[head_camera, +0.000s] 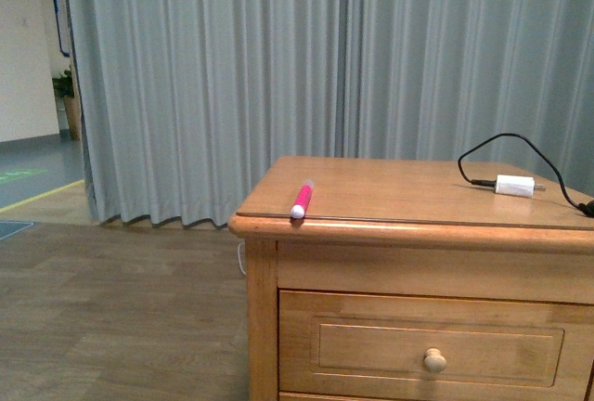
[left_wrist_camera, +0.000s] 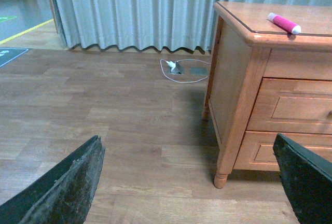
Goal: Place pink marker in drawer with both arms
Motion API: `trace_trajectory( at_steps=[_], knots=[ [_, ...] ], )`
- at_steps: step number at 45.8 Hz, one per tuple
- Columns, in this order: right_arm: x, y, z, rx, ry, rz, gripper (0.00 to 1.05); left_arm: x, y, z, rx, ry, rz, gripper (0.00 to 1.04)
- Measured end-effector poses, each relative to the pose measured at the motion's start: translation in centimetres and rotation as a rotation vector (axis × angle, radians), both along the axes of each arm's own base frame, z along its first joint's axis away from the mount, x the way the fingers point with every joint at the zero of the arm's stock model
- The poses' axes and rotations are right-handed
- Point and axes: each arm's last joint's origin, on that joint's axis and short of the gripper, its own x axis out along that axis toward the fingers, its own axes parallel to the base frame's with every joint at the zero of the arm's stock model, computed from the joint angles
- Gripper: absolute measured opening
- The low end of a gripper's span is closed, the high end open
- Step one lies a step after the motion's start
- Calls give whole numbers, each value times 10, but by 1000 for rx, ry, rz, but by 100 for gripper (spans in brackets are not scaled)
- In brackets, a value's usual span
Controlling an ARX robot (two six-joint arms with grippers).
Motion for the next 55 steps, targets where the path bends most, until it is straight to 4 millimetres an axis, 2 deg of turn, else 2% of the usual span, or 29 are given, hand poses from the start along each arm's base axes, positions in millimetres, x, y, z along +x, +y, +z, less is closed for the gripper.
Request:
trace_trajectory(
  at_steps=[48, 52, 55],
  knots=[
    [0, 0, 0, 0, 0, 0, 96, 0, 0, 0, 0, 0, 0, 99],
    [2, 1, 0, -9, 179, -46, 96, 0, 0, 0, 0, 0, 0, 99],
    [11, 4, -2, -13, 272, -23, 96, 0, 0, 0, 0, 0, 0, 99]
  ],
)
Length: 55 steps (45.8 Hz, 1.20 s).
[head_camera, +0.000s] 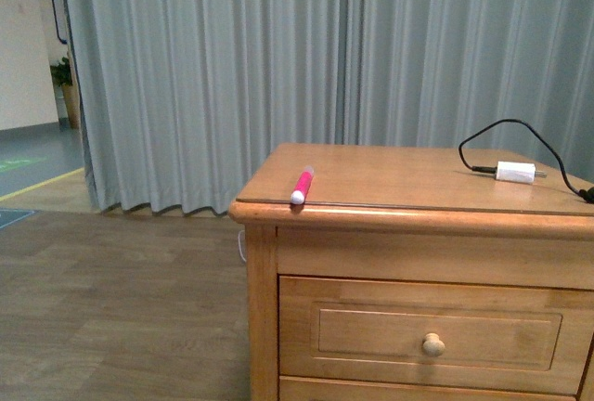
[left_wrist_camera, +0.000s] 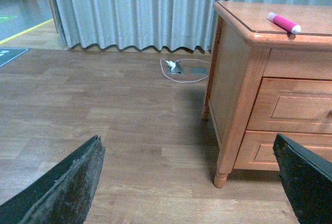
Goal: Place pink marker in drawer with both arms
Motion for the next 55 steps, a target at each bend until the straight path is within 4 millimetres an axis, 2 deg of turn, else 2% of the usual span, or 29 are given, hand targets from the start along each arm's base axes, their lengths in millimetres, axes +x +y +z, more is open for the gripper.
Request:
trace_trajectory(
  at_steps=[8, 14, 20, 26, 28, 34, 45, 52, 55],
  knots=[
    [39, 12, 1, -1, 57, 60, 96, 0, 0, 0, 0, 0, 0, 99],
    [85, 29, -2, 13, 98, 83, 96, 0, 0, 0, 0, 0, 0, 99],
    [141, 54, -21, 15, 206, 98, 96, 0, 0, 0, 0, 0, 0, 99],
    [176, 76, -36, 5, 257, 120, 96, 0, 0, 0, 0, 0, 0, 99],
    [193, 86, -41, 5, 263, 120, 96, 0, 0, 0, 0, 0, 0, 99],
    [231, 103, -48, 16, 244, 99, 96, 0, 0, 0, 0, 0, 0, 99],
    [276, 112, -68, 26, 231, 26, 96, 0, 0, 0, 0, 0, 0, 99],
    [299, 106, -85, 25, 238, -22, 96, 0, 0, 0, 0, 0, 0, 99],
    [303, 103, -88, 25, 238, -31, 96, 0, 0, 0, 0, 0, 0, 99]
  ],
)
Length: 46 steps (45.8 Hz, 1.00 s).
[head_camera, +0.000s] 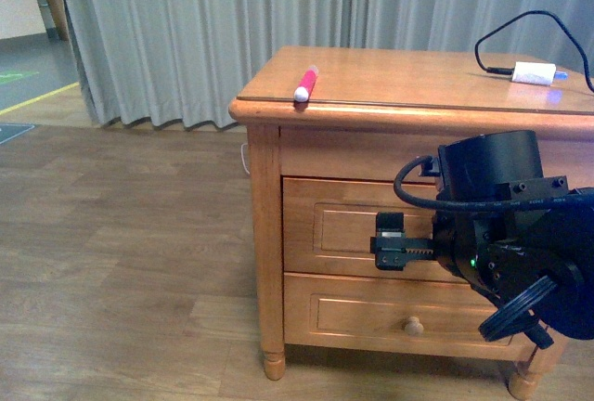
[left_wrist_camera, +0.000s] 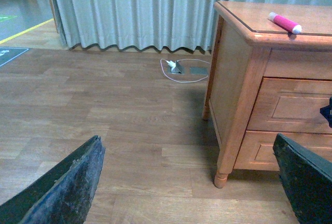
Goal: Place pink marker in drawer with both arms
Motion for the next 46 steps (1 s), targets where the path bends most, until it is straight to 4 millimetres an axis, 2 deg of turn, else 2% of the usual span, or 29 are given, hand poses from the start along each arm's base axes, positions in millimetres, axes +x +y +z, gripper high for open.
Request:
trace_trajectory(
  at_steps=[10, 25, 28, 46],
  knots=[
    [9, -10, -5, -6, -5, -10, 96, 0, 0, 0, 0, 0, 0, 99],
    [12, -8, -11, -15, -3, 4, 96, 0, 0, 0, 0, 0, 0, 99],
    [13, -7, -11, -19, -3, 5, 90, 0, 0, 0, 0, 0, 0, 99],
    [15, -5, -13, -21, 17, 9, 34, 0, 0, 0, 0, 0, 0, 99]
  ],
)
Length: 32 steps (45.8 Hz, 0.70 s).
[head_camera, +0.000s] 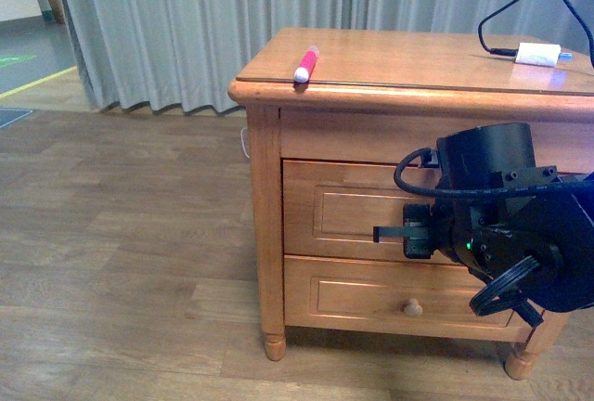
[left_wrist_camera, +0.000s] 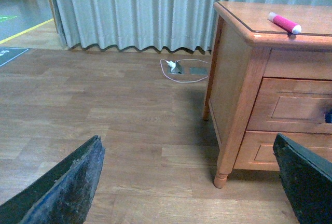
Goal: Place pink marker in drawer with both arms
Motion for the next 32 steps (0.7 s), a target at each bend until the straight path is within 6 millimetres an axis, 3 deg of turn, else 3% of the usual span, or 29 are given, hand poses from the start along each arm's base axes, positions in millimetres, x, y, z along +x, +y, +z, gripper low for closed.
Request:
trace_trajectory(
  at_steps=[3, 17, 24, 32],
  knots=[
    [0, 0, 0, 2, 9, 1, 24, 0, 0, 0, 0, 0, 0, 99],
    [-11, -6, 4, 89, 57, 11, 23, 0, 0, 0, 0, 0, 0, 99],
    [-40, -10, 6, 125, 107, 8, 23, 0, 0, 0, 0, 0, 0, 99],
    [-99, -13, 11, 167, 186, 30, 23, 0, 0, 0, 0, 0, 0, 99]
  ],
)
